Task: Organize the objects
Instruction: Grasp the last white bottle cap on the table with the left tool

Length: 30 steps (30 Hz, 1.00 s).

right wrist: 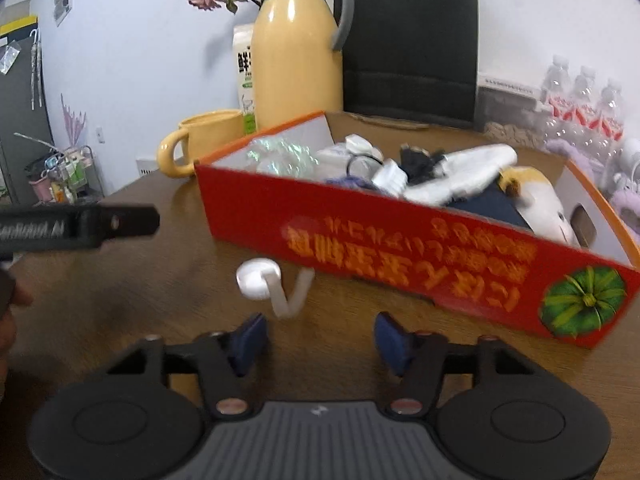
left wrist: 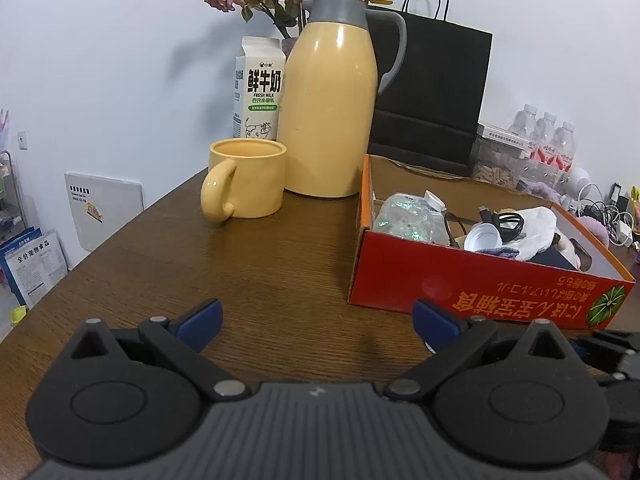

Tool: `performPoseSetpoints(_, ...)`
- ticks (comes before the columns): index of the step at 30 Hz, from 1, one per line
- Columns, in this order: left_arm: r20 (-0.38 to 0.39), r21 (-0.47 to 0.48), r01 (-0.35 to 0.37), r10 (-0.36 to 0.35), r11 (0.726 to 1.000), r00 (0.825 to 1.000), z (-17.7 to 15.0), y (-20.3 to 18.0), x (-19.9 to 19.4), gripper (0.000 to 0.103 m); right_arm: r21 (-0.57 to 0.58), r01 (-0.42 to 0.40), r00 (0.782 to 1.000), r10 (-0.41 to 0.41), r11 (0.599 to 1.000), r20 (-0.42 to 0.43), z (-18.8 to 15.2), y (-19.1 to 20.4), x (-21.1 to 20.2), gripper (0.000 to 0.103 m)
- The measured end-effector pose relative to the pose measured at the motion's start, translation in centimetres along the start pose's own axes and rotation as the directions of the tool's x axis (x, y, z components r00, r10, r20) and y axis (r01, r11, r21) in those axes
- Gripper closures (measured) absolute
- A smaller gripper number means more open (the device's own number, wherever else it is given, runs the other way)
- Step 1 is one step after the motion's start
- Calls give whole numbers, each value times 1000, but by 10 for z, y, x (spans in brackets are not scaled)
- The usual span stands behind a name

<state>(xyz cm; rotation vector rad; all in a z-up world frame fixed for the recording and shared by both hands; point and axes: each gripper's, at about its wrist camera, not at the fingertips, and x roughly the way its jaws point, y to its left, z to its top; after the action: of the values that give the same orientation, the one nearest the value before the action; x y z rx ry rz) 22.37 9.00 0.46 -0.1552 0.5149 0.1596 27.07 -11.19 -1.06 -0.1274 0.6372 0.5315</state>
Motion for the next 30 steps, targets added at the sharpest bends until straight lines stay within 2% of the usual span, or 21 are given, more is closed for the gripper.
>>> performPoseSetpoints(3, -5, 6, 7, -6, 1000, 1000, -1, -1, 1, 0, -4, -13, 1000, 13, 1000, 0, 4, 5, 7, 62)
performPoseSetpoints(5, -6, 11, 8, -8, 1000, 1000, -1, -2, 1, 0, -11, -24, 1000, 24, 1000, 2, 5, 7, 8, 73)
performPoseSetpoints(7, -7, 13, 10, -9, 1000, 1000, -2, -3, 1, 0, -19, -31, 1000, 32, 999, 2, 6, 10, 9, 96)
performPoseSetpoints(10, -9, 13, 11, -11, 1000, 1000, -2, -3, 2, 0, -25, -43, 999, 44, 999, 6, 6, 11, 7, 96)
performPoseSetpoints(18, -25, 21, 7, -7, 1000, 1000, -4, -4, 8, 0, -11, 0, 994, 1, 1000, 113, 1, 3, -16, 97)
performPoseSetpoints(23, -36, 41, 2, -1, 999, 999, -7, -8, 12, 0, 21, 20, 983, -24, 1000, 182, -2, -11, -38, 97)
performPoseSetpoints(30, -17, 78, 0, 2, 997, 1000, -11, -18, 10, 0, 80, 46, 972, -63, 996, 225, -5, -36, -54, 97)
